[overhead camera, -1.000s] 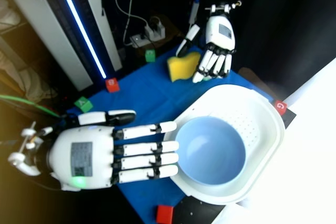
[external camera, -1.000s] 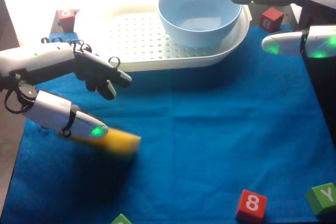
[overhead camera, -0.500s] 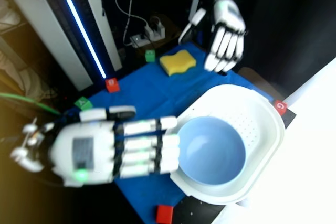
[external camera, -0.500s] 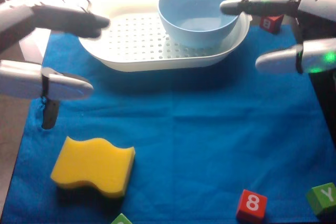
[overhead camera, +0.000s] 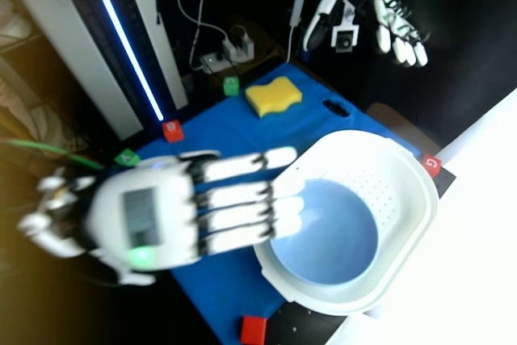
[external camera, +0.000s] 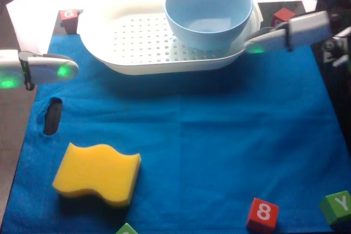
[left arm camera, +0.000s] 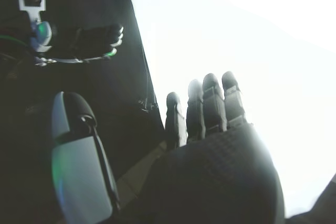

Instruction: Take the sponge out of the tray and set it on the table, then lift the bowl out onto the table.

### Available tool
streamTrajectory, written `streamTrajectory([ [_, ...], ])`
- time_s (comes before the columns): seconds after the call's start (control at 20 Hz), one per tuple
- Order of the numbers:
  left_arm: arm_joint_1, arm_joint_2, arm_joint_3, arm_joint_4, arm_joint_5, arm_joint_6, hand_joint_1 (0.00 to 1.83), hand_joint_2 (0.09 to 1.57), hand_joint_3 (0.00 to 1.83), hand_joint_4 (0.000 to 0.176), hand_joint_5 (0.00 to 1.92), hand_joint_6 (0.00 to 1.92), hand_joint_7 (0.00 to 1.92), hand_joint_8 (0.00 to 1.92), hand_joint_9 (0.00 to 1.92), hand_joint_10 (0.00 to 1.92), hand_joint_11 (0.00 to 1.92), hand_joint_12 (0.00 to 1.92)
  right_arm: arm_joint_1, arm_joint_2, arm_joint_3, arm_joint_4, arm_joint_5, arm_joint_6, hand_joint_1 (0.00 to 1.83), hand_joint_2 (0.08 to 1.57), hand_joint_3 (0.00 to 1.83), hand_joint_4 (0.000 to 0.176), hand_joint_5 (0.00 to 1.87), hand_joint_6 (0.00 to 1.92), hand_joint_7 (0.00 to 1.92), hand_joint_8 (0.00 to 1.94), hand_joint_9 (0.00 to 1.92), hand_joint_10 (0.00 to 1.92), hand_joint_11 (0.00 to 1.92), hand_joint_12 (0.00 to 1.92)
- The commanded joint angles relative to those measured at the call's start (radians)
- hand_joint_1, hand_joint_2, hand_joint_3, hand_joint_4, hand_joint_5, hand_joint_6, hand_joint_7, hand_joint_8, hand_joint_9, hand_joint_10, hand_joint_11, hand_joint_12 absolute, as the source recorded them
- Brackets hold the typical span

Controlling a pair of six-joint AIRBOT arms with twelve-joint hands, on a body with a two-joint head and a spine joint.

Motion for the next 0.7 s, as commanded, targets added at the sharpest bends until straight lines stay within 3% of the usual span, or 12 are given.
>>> streamTrajectory([
  [0.0, -0.006, -0.003, 0.004, -0.021, -0.111, -0.005, 0.75, 0.83, 0.0, 0.176, 0.09, 0.0, 0.06, 0.0, 0.02, 0.0, 0.0, 0.01, 0.037, -0.009, 0.015, 0.057, 0.029, 0.009, 0.79, 0.99, 0.0, 0.124, 0.28, 0.01, 0.21, 0.0, 0.14, 0.0, 0.0, 0.19],
  [0.05, -0.007, -0.007, 0.008, -0.021, -0.107, -0.005, 0.77, 0.83, 0.0, 0.176, 0.09, 0.0, 0.03, 0.0, 0.0, 0.0, 0.0, 0.0, 0.054, -0.025, 0.031, 0.029, -0.013, 0.009, 0.82, 0.98, 0.0, 0.142, 0.29, 0.01, 0.21, 0.0, 0.13, 0.0, 0.01, 0.18],
  [0.15, -0.007, -0.015, 0.014, -0.023, -0.103, -0.005, 0.77, 0.81, 0.0, 0.176, 0.08, 0.0, 0.0, 0.0, 0.0, 0.0, 0.0, 0.0, 0.085, -0.053, 0.059, -0.03, -0.086, 0.009, 0.88, 0.96, 0.0, 0.13, 0.33, 0.0, 0.22, 0.0, 0.15, 0.0, 0.01, 0.29],
  [0.2, -0.007, -0.017, 0.015, -0.023, -0.102, -0.005, 0.76, 0.82, 0.0, 0.176, 0.06, 0.0, 0.0, 0.0, 0.0, 0.0, 0.0, 0.0, 0.092, -0.064, 0.069, -0.048, -0.104, 0.009, 0.89, 0.95, 0.0, 0.128, 0.32, 0.0, 0.21, 0.0, 0.12, 0.0, 0.0, 0.22],
  [0.25, -0.007, -0.02, 0.015, -0.023, -0.099, -0.005, 0.76, 0.83, 0.0, 0.176, 0.05, 0.0, 0.0, 0.0, 0.0, 0.0, 0.0, 0.0, 0.103, -0.074, 0.078, -0.074, -0.128, 0.01, 0.88, 0.95, 0.0, 0.15, 0.3, 0.0, 0.18, 0.0, 0.08, 0.01, 0.0, 0.07],
  [0.35, -0.008, -0.025, 0.019, -0.022, -0.095, -0.005, 0.74, 0.81, 0.0, 0.176, 0.02, 0.0, 0.0, 0.0, 0.0, 0.0, 0.0, 0.0, 0.119, -0.092, 0.093, -0.122, -0.17, 0.01, 0.77, 0.96, 0.0, 0.16, 0.29, 0.0, 0.19, 0.01, 0.08, 0.01, 0.0, 0.0],
  [0.45, -0.009, -0.026, 0.019, -0.022, -0.096, -0.005, 0.65, 0.81, 0.0, 0.176, 0.0, 0.0, 0.0, 0.0, 0.0, 0.0, 0.0, 0.0, 0.125, -0.104, 0.104, -0.141, -0.198, 0.01, 0.79, 0.95, 0.0, 0.145, 0.3, 0.0, 0.2, 0.01, 0.08, 0.01, 0.03, 0.01],
  [0.6, -0.013, -0.026, 0.02, -0.017, -0.087, -0.005, 0.48, 0.86, 0.02, 0.176, 0.0, 0.0, 0.0, 0.0, 0.0, 0.0, 0.0, 0.0, 0.126, -0.116, 0.122, -0.149, -0.228, 0.01, 0.83, 0.94, 0.0, 0.149, 0.33, 0.01, 0.21, 0.01, 0.08, 0.01, 0.04, 0.02],
  [0.65, -0.014, -0.027, 0.02, -0.016, -0.086, -0.005, 0.44, 0.87, 0.02, 0.176, 0.0, 0.0, 0.0, 0.0, 0.0, 0.0, 0.0, 0.0, 0.13, -0.121, 0.128, -0.159, -0.236, 0.01, 0.83, 0.95, 0.0, 0.142, 0.34, 0.01, 0.22, 0.01, 0.09, 0.01, 0.04, 0.02],
])
